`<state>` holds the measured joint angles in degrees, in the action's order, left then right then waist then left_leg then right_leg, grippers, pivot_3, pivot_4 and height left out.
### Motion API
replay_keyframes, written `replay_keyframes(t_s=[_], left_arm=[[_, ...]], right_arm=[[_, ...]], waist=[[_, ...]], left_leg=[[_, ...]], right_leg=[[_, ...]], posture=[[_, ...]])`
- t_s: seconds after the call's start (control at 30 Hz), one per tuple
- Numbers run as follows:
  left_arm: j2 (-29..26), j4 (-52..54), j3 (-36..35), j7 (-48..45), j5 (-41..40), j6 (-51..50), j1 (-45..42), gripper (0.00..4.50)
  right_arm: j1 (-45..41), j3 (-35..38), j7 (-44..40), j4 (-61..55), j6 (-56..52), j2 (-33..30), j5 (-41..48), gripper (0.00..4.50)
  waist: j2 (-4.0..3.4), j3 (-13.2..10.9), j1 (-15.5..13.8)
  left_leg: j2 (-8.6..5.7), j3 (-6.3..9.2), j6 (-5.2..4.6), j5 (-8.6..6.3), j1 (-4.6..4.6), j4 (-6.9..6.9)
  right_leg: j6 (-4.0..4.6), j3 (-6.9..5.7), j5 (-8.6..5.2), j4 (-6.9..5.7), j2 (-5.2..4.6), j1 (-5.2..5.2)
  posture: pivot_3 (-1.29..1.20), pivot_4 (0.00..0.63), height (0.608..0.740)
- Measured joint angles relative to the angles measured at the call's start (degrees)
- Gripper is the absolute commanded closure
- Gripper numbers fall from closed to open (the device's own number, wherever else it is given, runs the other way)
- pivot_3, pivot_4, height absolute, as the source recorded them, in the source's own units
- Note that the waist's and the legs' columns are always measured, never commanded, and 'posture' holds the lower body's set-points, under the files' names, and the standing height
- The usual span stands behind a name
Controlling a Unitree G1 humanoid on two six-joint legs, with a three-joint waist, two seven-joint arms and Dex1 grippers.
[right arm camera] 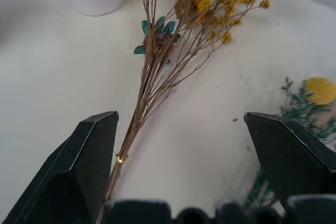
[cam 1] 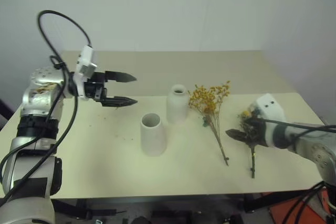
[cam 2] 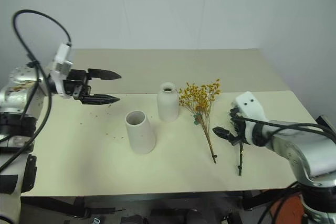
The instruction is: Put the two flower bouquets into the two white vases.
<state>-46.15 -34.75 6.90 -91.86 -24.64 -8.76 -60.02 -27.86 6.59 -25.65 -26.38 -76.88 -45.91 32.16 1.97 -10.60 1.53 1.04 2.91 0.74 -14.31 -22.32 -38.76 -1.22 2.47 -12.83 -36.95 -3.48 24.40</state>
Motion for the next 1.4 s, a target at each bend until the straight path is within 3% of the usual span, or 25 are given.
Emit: replay_keyframes(t_s=[0.23, 0.43, 0.83, 1.3, 1.4], left_arm=[[-1.78, -6.06, 14.55, -0.44, -0.73, 7.36, -7.69, 0.05], [-2.29, -7.61, 22.39, -0.44, -4.35, 10.54, -11.9, 0.05], [-4.2, -7.39, 26.9, -0.44, -8.61, 12.56, -12.48, 0.05], [-6.44, -5.4, 25.57, -0.45, -9.39, 12.23, -10.42, 0.0], [-6.9, -4.83, 24.69, -0.44, -9.42, 12.21, -9.47, 0.0]], right_arm=[[-7.18, -5.08, 5.63, 7.54, -5.47, 5.89, -3.67, 0.0], [-8.1, -7.92, 6.8, 10.84, -6.42, 8.99, -5.01, 0.0], [-11.6, -10.49, 7.08, 20.3, -3.34, 15.97, -8.55, 0.0], [-14.61, -12.82, 5.47, 26.92, 1.31, 16.59, -12.41, 4.42], [-14.61, -12.9, 4.88, 25.49, 1.1, 15.86, -12.78, 4.49]], waist=[[-0.01, -0.01, 0.08], [-0.03, -0.02, 0.33], [-0.04, -0.03, 1.04], [-0.05, -0.03, 1.06], [-0.06, -0.03, 1.06]], left_leg=[[-0.01, 0.0, -0.01, 0.0, -0.1, -0.03], [-0.01, 0.0, -0.02, -0.01, -0.12, -0.04], [-0.01, 0.0, -0.03, -0.01, -0.11, -0.04], [-0.01, 0.0, -0.03, -0.01, -0.13, -0.04], [0.0, 0.0, -0.03, -0.01, -0.13, -0.05]], right_leg=[[-0.01, 0.01, 0.0, -0.06, -0.02, 0.12], [-0.03, 0.01, -0.01, -0.06, -0.02, 0.13], [-0.03, 0.04, -0.01, -0.12, -0.01, 0.18], [-0.03, 0.03, -0.01, -0.13, -0.01, 0.22], [-0.03, 0.03, -0.01, -0.15, -0.01, 0.22]], posture=[[0.0, 0.15, 0.74], [0.0, 0.15, 0.74], [0.0, 0.15, 0.74], [0.0, 0.15, 0.74], [0.0, 0.15, 0.74]])
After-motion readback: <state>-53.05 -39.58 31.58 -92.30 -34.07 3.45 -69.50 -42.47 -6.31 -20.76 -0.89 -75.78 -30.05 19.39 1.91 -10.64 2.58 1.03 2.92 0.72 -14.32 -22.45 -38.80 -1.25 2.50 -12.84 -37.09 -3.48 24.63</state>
